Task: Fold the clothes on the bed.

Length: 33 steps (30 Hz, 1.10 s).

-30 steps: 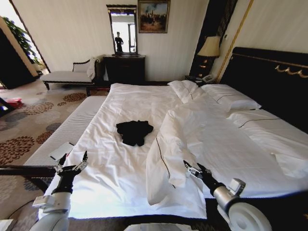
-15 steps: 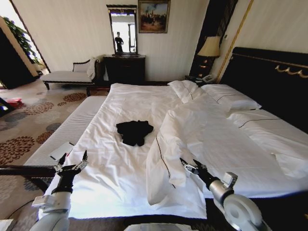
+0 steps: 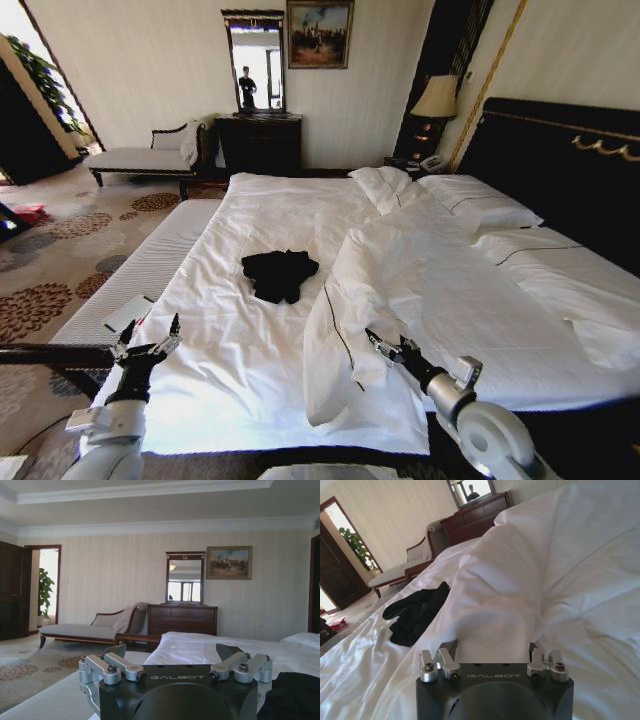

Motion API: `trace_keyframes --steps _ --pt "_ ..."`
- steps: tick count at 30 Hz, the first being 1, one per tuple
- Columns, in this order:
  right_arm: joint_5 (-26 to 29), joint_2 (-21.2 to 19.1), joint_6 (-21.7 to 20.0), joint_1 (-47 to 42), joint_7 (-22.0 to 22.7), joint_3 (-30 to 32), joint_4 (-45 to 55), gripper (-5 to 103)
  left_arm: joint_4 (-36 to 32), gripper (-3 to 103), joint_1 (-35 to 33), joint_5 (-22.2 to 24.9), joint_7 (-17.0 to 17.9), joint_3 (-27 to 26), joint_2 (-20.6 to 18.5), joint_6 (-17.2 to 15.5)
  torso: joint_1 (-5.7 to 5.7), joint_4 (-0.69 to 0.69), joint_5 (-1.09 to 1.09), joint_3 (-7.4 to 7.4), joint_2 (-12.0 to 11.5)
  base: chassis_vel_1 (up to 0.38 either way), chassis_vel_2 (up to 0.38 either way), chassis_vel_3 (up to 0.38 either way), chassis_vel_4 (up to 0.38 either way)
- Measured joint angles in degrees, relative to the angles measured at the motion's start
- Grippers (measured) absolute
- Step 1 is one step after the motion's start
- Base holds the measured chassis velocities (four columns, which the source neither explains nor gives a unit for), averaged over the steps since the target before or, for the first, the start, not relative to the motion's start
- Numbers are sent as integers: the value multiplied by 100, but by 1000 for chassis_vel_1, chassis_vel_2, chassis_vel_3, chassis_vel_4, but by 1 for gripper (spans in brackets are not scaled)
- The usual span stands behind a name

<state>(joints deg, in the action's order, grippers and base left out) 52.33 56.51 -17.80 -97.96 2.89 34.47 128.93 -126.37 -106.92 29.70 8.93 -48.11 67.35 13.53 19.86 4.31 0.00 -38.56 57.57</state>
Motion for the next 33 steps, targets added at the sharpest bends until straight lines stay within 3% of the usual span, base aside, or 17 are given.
trace_keyframes --steps 4,12,14,17,19,33 --pt "-16 38 3 -27 5 -7 8 61 1 100 17 -2 10 16 6 0 0 0 0 0 0 0 0 0 0" --pt "-148 225 5 -133 56 -78 83 24 41 100 -12 -44 11 -1 37 29 0 0 0 0 0 0 0 0 0" --pt "-159 233 7 -132 57 -90 83 24 38 100 -12 -43 12 -4 37 29 0 0 0 0 0 0 0 0 0" --pt "-174 254 10 -119 68 -122 88 8 38 100 -7 -41 17 -5 39 30 0 0 1 0 0 0 0 0 0" --pt "-188 267 17 -120 69 -128 92 3 36 100 -7 -41 24 -6 43 31 0 0 1 0 0 0 0 0 0" --pt "-302 336 56 -198 44 -96 168 0 -5 100 -2 -22 59 -22 48 31 0 0 1 0 0 0 0 0 0"
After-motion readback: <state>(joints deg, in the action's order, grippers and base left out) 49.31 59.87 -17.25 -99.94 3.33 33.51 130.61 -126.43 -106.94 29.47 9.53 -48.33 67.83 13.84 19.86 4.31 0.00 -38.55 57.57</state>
